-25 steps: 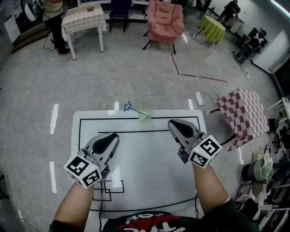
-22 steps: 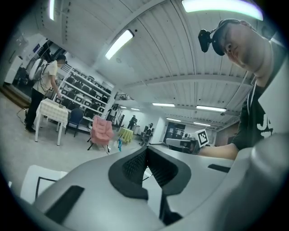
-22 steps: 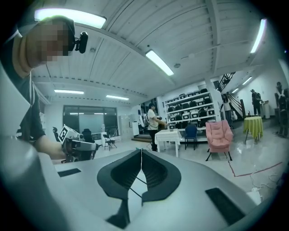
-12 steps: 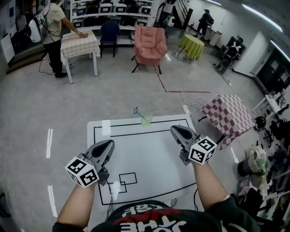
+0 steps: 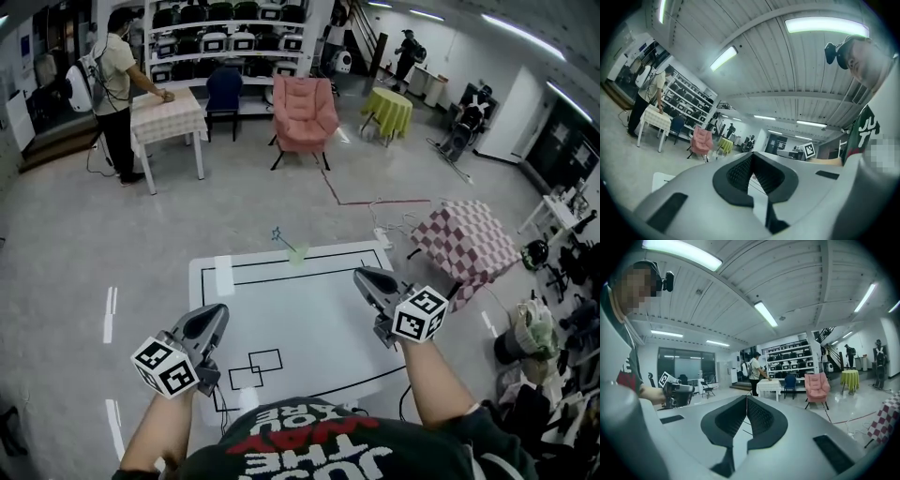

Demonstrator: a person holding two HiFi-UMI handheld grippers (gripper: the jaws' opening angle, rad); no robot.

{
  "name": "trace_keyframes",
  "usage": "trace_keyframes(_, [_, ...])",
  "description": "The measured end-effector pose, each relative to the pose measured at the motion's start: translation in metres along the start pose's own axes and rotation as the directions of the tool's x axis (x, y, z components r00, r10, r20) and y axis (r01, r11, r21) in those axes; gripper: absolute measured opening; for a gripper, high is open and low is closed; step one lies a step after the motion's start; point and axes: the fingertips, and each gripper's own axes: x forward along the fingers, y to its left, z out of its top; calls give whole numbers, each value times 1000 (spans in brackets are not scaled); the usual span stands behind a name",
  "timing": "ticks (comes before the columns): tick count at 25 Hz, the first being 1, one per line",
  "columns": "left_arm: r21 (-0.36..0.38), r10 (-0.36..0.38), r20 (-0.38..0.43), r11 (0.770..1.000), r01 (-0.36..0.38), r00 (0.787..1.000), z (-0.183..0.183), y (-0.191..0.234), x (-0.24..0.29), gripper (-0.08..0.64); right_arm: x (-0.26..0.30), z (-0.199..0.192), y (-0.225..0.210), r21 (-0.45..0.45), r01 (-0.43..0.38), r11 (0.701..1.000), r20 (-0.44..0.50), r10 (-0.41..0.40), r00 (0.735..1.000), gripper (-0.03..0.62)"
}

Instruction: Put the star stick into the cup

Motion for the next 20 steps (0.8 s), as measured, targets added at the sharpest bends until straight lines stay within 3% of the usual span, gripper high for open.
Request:
trace_keyframes(6, [27,31,-12,999,-30,999,-9,-47,7,8,-45,-1,-9,21,-63,998,22,63,998,34])
trace_keyframes(20, [-46,203,7,978,-203,979,-80,-147,47,8,-133,-35,-20,25,-272,962,5,272,962,34])
